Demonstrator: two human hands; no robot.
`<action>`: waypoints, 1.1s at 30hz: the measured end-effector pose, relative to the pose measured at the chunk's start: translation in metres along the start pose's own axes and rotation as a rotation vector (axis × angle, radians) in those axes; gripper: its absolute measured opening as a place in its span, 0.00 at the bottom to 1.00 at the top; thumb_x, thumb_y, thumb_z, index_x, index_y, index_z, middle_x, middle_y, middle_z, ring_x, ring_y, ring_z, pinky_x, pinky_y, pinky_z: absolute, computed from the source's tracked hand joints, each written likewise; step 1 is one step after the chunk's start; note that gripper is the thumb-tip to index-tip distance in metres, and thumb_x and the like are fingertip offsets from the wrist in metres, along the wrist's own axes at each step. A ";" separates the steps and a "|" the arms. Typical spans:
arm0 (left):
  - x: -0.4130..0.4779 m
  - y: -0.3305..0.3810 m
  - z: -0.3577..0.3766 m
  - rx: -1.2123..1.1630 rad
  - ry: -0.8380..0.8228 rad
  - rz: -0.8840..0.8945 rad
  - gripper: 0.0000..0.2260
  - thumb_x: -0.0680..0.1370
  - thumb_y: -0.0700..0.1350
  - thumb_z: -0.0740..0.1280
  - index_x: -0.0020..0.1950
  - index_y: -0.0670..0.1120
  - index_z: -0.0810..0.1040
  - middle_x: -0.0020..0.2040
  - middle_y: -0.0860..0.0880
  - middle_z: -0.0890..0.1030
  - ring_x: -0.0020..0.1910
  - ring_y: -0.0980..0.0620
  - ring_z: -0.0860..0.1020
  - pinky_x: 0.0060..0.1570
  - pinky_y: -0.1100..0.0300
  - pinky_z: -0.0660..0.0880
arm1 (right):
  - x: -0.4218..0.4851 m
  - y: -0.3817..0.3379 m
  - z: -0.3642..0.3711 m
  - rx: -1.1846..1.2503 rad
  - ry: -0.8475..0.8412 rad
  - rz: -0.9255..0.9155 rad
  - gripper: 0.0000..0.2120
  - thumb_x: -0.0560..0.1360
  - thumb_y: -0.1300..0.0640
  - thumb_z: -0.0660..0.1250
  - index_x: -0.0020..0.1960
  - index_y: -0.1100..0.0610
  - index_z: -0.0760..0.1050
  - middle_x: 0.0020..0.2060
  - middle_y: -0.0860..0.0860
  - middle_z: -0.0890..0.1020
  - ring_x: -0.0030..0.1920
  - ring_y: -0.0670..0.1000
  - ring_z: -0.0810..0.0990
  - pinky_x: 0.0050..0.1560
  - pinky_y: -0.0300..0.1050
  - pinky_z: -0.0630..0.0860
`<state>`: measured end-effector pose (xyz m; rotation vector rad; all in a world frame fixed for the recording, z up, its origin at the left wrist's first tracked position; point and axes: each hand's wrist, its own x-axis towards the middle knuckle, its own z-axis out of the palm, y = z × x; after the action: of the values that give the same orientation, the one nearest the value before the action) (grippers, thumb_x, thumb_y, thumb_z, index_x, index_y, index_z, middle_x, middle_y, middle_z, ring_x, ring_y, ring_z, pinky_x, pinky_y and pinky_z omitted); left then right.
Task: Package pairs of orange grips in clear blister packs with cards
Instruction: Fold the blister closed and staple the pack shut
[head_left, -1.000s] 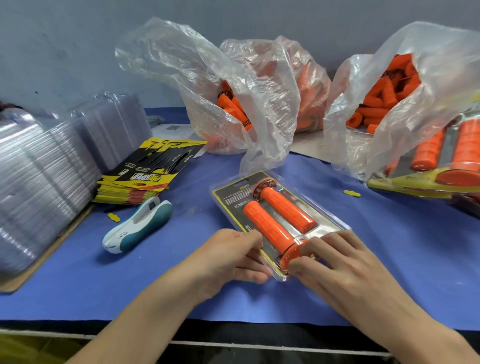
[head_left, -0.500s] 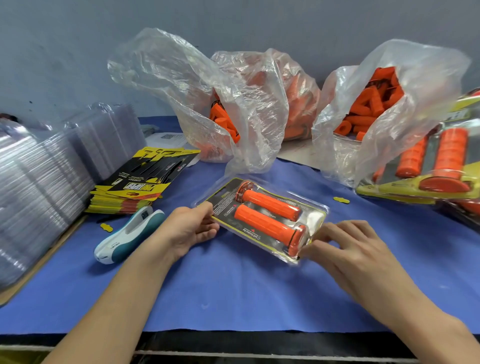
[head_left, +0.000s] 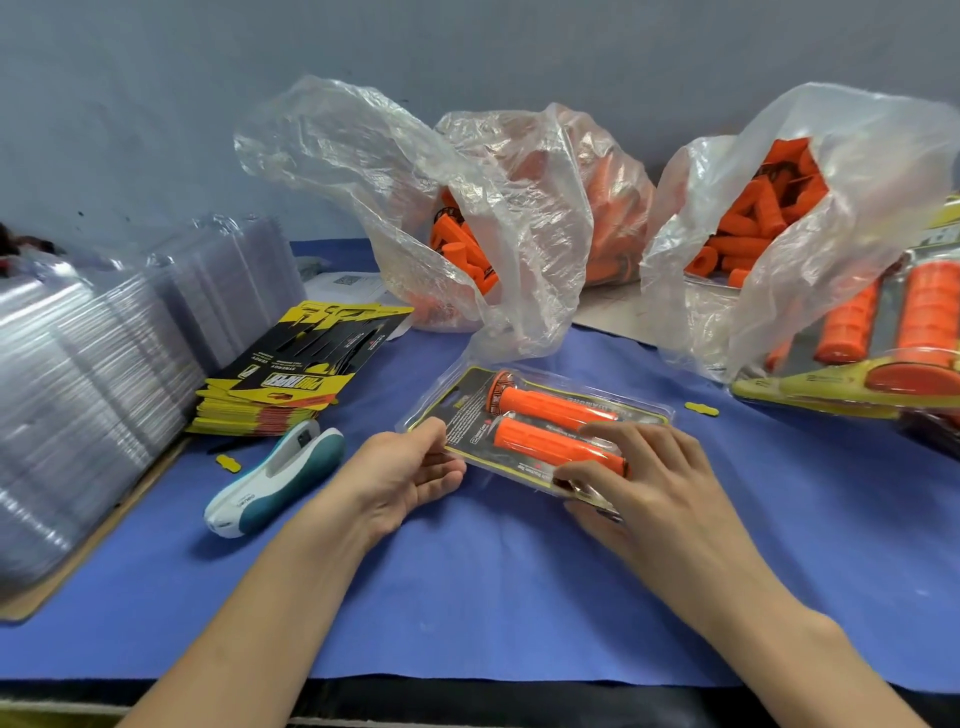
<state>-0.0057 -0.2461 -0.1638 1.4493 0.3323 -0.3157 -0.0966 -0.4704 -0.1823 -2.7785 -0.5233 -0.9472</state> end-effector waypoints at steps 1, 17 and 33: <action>0.000 0.000 -0.001 0.005 -0.002 -0.001 0.11 0.78 0.39 0.64 0.36 0.41 0.74 0.26 0.47 0.79 0.26 0.55 0.79 0.26 0.65 0.76 | 0.003 -0.001 0.002 -0.010 0.003 0.002 0.08 0.71 0.50 0.76 0.50 0.46 0.82 0.57 0.51 0.81 0.54 0.58 0.79 0.57 0.54 0.72; -0.015 -0.004 -0.026 0.323 0.073 0.163 0.20 0.82 0.54 0.63 0.56 0.36 0.74 0.34 0.43 0.83 0.25 0.49 0.80 0.23 0.61 0.74 | 0.008 -0.025 0.015 -0.034 0.063 0.028 0.10 0.78 0.49 0.62 0.48 0.48 0.82 0.53 0.49 0.82 0.49 0.55 0.80 0.55 0.53 0.74; 0.004 -0.001 -0.025 0.695 0.278 0.381 0.14 0.80 0.46 0.61 0.66 0.45 0.70 0.35 0.46 0.82 0.28 0.47 0.79 0.29 0.58 0.74 | 0.005 -0.025 0.011 -0.046 0.032 0.020 0.09 0.78 0.50 0.63 0.47 0.47 0.82 0.52 0.49 0.81 0.49 0.55 0.80 0.54 0.52 0.75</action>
<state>-0.0036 -0.2212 -0.1687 2.2079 0.1625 0.1017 -0.0961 -0.4428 -0.1875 -2.7987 -0.4744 -1.0107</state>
